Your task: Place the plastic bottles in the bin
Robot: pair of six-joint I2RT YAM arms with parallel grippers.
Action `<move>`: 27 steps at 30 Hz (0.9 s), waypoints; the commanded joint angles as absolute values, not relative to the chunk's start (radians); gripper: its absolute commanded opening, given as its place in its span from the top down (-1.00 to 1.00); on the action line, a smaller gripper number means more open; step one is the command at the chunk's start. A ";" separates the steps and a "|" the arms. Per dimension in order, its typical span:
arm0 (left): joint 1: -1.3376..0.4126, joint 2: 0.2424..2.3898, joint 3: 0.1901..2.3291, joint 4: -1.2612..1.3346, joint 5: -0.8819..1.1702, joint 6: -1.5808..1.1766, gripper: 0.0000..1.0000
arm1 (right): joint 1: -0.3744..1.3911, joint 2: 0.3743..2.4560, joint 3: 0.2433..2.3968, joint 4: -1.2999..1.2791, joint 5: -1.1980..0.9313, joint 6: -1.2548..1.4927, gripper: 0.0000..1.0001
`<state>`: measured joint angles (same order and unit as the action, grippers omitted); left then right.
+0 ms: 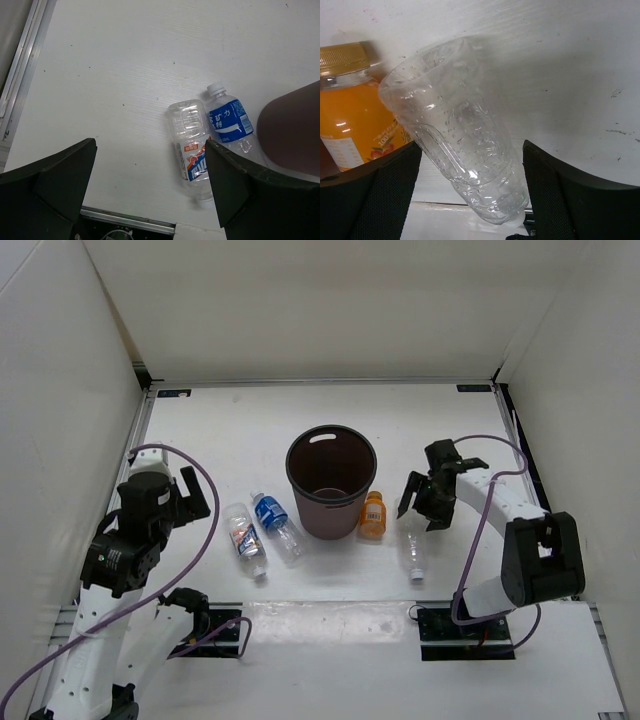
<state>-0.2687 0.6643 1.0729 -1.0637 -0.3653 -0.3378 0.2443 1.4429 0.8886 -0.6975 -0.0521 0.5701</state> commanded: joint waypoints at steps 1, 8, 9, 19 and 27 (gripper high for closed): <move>-0.271 0.649 1.085 -1.069 -0.360 -0.339 -1.00 | 0.258 1.476 0.948 -0.735 -0.040 0.574 -0.67; -0.270 0.635 1.083 -1.071 -0.362 -0.342 -1.00 | 0.354 1.678 1.136 -0.927 0.170 0.555 -0.47; -0.270 0.634 1.081 -1.072 -0.364 -0.342 -1.00 | 0.374 1.696 1.153 -0.943 0.204 0.552 -0.40; -0.271 0.623 1.078 -1.072 -0.364 -0.344 -1.00 | 0.376 1.733 1.187 -0.982 0.204 0.545 1.00; -0.270 0.626 1.075 -1.069 -0.353 -0.344 -1.00 | 0.261 1.577 1.137 -0.946 0.058 0.502 1.00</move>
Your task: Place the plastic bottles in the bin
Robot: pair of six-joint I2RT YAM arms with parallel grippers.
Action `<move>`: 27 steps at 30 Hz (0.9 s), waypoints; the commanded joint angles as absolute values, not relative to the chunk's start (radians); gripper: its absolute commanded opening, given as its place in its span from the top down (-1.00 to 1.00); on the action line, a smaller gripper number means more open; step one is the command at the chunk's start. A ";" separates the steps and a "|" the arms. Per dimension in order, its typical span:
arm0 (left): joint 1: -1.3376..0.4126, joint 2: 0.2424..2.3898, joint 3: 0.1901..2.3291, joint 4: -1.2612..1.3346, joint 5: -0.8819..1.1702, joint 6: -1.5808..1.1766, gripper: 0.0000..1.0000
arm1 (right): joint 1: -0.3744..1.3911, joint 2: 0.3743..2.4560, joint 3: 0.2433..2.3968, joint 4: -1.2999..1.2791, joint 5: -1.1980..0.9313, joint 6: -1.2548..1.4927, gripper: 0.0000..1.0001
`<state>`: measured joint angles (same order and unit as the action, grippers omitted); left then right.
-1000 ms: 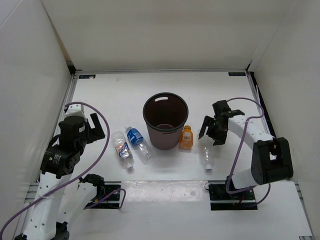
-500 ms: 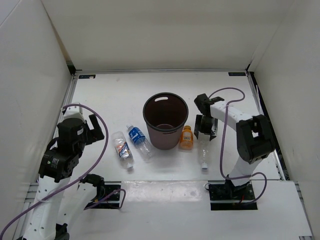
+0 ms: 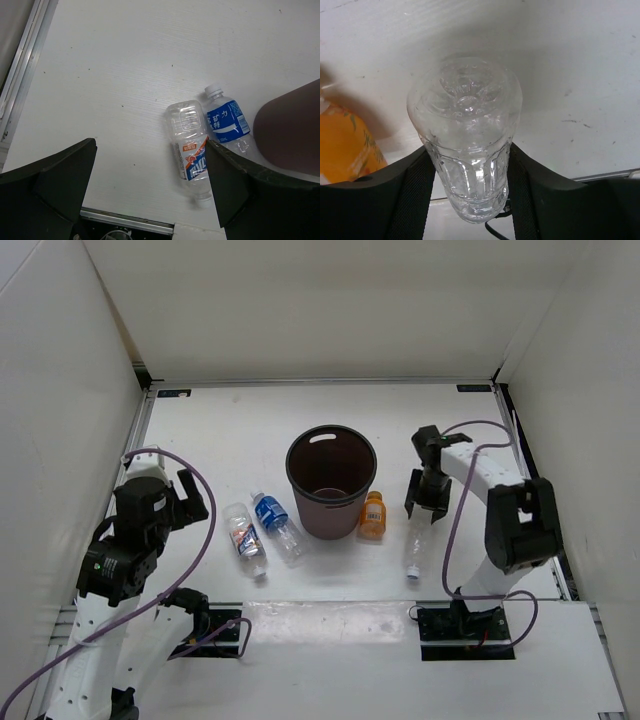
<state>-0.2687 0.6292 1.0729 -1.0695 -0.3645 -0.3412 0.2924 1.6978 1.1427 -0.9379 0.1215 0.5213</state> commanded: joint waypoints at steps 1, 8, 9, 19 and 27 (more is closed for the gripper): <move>-0.270 0.629 1.075 -1.066 -0.350 -0.342 -1.00 | 0.256 1.550 1.143 -0.950 0.051 0.500 1.00; -0.271 0.643 1.075 -1.063 -0.336 -0.339 -1.00 | 0.259 1.270 1.428 -1.058 0.183 0.506 1.00; -0.270 0.646 1.077 -1.063 -0.334 -0.336 -1.00 | 0.255 1.252 1.457 -1.069 0.193 0.508 1.00; -0.270 0.660 1.074 -1.055 -0.322 -0.331 -1.00 | 0.648 1.114 1.707 -0.777 0.811 0.344 1.00; -0.272 0.683 1.078 -1.055 -0.310 -0.324 -1.00 | 1.099 1.138 1.536 0.061 1.120 -0.274 1.00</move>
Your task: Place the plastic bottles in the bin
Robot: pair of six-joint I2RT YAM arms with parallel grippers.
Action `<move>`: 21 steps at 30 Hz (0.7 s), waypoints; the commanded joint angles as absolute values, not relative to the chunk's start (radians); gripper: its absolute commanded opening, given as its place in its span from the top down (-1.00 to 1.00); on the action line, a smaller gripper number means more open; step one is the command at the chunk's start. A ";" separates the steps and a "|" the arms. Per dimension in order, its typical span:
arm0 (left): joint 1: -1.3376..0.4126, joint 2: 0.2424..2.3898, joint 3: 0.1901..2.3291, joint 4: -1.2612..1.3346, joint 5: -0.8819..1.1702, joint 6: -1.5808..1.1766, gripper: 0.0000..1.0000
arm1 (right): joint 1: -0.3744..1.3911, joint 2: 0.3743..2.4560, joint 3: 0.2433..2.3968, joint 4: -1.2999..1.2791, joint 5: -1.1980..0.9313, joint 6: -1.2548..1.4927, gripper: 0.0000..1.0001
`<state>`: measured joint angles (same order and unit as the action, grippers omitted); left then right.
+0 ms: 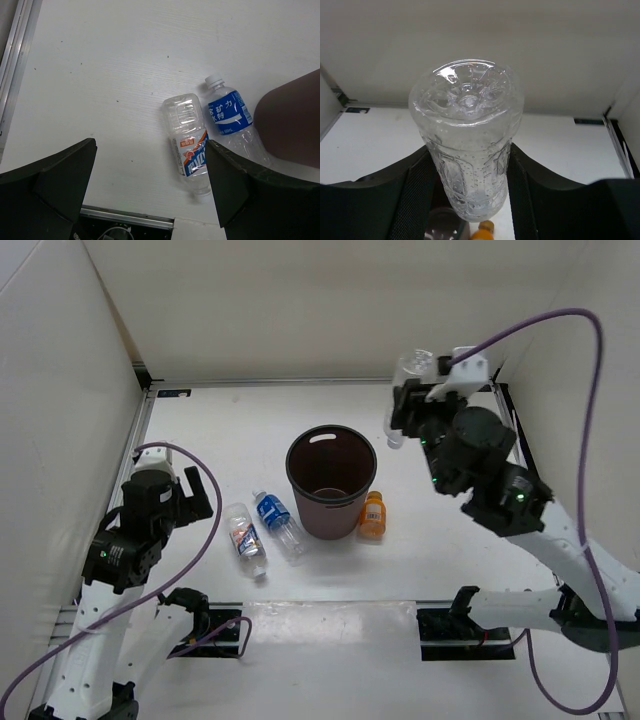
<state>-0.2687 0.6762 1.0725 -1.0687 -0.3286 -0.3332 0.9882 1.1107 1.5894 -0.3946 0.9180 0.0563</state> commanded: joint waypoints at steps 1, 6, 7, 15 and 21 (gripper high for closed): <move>-0.273 0.686 1.078 -1.057 -0.310 -0.322 -1.00 | 1.110 1.150 1.546 0.070 1.100 -0.284 1.00; -0.272 0.695 1.080 -1.052 -0.308 -0.321 -1.00 | 1.157 1.262 1.629 -0.051 0.988 -0.238 1.00; -0.273 0.696 1.081 -1.054 -0.308 -0.319 -1.00 | 1.184 1.285 1.626 -0.038 1.005 -0.244 1.00; -0.273 0.710 1.084 -1.049 -0.296 -0.316 -1.00 | 1.216 1.322 1.510 -0.155 0.982 -0.019 1.00; -0.272 0.715 1.083 -1.054 -0.295 -0.314 -1.00 | 1.128 1.315 1.491 -0.360 0.861 0.216 0.99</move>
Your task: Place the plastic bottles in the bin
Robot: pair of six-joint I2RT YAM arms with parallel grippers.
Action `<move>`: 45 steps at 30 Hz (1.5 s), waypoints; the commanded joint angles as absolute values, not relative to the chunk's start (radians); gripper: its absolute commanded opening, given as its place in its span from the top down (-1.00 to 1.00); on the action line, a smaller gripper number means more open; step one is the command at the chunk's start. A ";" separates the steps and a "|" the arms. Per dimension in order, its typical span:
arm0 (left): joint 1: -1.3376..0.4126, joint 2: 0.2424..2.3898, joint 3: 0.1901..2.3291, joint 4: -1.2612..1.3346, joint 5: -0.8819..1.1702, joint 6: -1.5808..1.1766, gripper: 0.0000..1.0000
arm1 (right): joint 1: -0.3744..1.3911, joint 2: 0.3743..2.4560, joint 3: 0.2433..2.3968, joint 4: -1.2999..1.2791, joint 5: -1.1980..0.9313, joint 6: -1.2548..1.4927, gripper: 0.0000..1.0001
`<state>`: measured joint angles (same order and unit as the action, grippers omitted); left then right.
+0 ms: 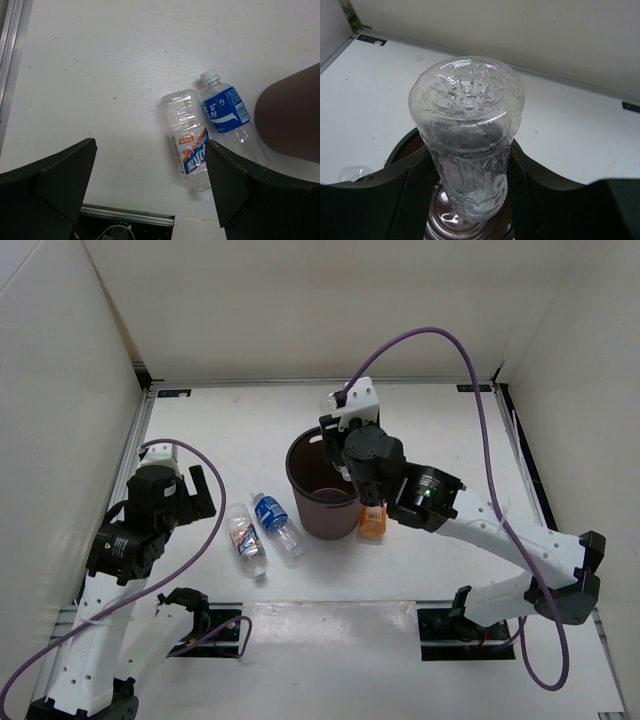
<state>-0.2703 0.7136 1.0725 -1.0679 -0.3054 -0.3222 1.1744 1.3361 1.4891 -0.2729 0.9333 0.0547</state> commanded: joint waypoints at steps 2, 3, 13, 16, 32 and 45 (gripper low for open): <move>-0.273 0.715 1.083 -1.052 -0.296 -0.316 -1.00 | 1.103 1.305 1.489 -0.418 0.784 0.267 0.57; -0.273 0.716 1.083 -1.051 -0.293 -0.314 -1.00 | 1.088 1.302 1.485 -0.432 0.775 0.282 0.14; -0.272 0.715 1.085 -1.052 -0.288 -0.314 -1.00 | 1.104 1.224 1.442 -0.495 0.802 0.333 -0.81; -0.272 0.719 1.085 -1.055 -0.290 -0.313 -1.00 | 1.106 1.223 1.572 -0.688 0.924 0.402 -0.81; -0.272 0.733 1.086 -1.054 -0.279 -0.311 -1.00 | 0.146 0.796 0.736 -0.501 -0.285 0.713 -0.81; -0.270 0.745 1.085 -1.057 -0.281 -0.313 -1.00 | 0.245 1.369 0.772 -0.278 -0.439 0.727 -0.81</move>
<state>-0.2703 0.7406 1.0725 -1.0657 -0.2909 -0.3187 0.2302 1.3006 0.7353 -0.3897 -0.3660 0.7010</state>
